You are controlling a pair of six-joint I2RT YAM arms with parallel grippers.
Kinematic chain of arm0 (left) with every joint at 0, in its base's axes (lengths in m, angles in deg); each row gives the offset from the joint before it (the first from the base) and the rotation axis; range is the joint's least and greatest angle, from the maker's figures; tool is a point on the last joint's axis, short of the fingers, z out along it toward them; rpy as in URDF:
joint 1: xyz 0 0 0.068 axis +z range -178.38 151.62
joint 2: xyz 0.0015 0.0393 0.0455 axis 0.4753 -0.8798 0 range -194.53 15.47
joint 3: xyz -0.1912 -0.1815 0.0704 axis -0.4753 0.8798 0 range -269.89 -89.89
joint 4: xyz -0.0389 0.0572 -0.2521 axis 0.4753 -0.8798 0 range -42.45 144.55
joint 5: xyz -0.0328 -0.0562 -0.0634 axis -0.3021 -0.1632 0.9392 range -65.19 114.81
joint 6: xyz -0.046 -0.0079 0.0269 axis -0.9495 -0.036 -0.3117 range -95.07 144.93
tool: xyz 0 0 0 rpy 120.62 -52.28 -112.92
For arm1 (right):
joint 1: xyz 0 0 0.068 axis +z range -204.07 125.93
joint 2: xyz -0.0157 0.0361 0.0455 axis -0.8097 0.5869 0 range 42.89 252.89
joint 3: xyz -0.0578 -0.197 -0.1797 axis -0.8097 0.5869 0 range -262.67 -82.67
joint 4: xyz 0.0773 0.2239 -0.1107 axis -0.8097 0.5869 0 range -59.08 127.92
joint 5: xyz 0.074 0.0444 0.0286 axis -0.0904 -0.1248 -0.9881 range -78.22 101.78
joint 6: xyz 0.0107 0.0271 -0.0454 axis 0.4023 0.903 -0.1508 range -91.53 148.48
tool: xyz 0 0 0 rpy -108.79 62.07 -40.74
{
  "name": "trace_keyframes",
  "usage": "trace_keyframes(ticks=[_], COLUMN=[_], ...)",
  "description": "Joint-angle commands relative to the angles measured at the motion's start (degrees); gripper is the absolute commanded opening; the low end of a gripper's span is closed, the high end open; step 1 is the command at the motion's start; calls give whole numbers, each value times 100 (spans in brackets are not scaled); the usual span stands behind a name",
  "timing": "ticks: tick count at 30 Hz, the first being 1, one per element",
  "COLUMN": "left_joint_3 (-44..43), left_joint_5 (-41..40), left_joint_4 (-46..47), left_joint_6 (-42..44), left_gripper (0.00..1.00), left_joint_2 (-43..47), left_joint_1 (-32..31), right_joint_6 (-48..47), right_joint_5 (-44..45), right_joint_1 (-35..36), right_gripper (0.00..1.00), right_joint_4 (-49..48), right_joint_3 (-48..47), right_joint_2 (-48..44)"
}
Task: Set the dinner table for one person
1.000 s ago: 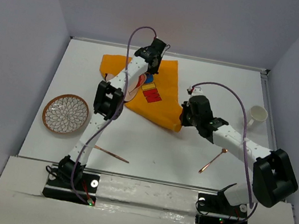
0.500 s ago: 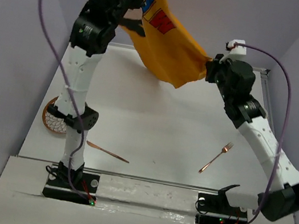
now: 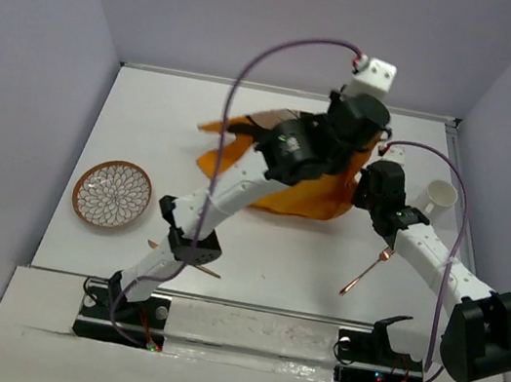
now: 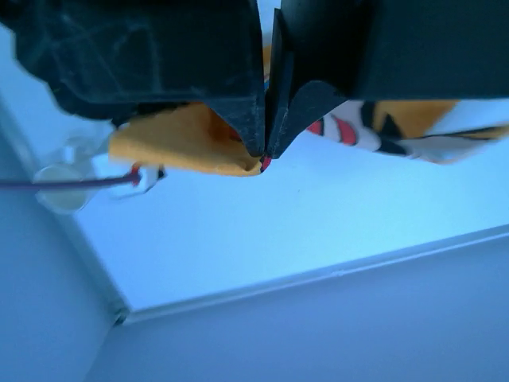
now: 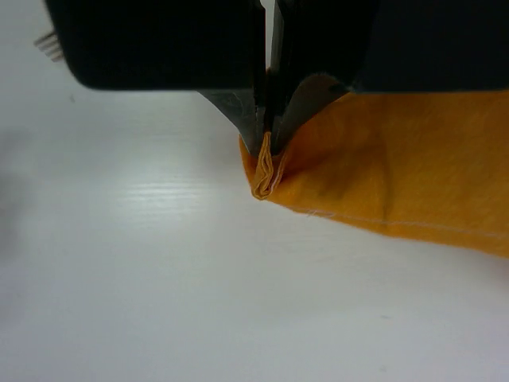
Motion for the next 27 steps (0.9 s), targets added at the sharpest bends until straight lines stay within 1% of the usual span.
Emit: trace_keyframes(ticks=[1,3,4,5,6,7,8,10,12,13,14,15,17,19,22,23,24,25,27], left_joint_3=[-37,-37,-37,-37,-37,-37,-37,-37,-37,-37,-37,-37,-37,-37,-28,24,94,173,244], left_joint_5=[-1662,-1576,-1375,-1208,-1049,-952,-847,-758,-329,-153,75,86,-27,-72,-81,-55,267,479,1269], left_joint_4=[201,728,1026,1081,1108,1151,1187,1178,986,889,697,582,275,142,-122,-183,-167,-106,79], left_joint_6=[401,613,788,798,729,702,684,640,395,281,80,-1,-98,-229,-537,-633,-687,-713,-880], left_gripper=[34,35,42,55,87,95,99,99,99,98,96,96,95,88,77,72,70,67,63], left_joint_2=[-503,-811,-977,-1040,-1093,-1145,-1233,-1286,-1295,-1321,-1339,-1365,-1505,-1637,-1857,-1927,-1945,-1954,-2025], left_joint_1=[-262,-201,-183,-166,-140,-122,-96,1,343,501,824,949,1204,1345,1723,1837,1969,2231,2540], right_joint_6=[387,449,493,537,589,590,581,581,616,625,625,608,573,546,529,476,336,257,134], right_joint_5=[160,80,115,150,220,299,395,432,370,327,317,291,125,-86,-411,-586,-675,-772,-878], right_joint_1=[-336,-336,-336,-336,-336,-336,-336,-336,-336,-336,-336,-336,-336,-336,-336,-336,-336,-336,-336], right_gripper=[6,6,12,22,52,65,71,73,70,64,63,60,51,29,10,10,9,9,11], right_joint_4=[415,415,450,485,520,547,564,661,679,679,679,679,653,644,600,582,574,582,574], right_joint_3=[-152,75,173,261,392,437,464,420,420,420,429,429,376,262,60,-19,-237,-379,-799], right_joint_2=[-257,-589,-696,-784,-915,-952,-969,-987,-1188,-1294,-1530,-1636,-1725,-1551,-1068,-927,-760,-358,65])
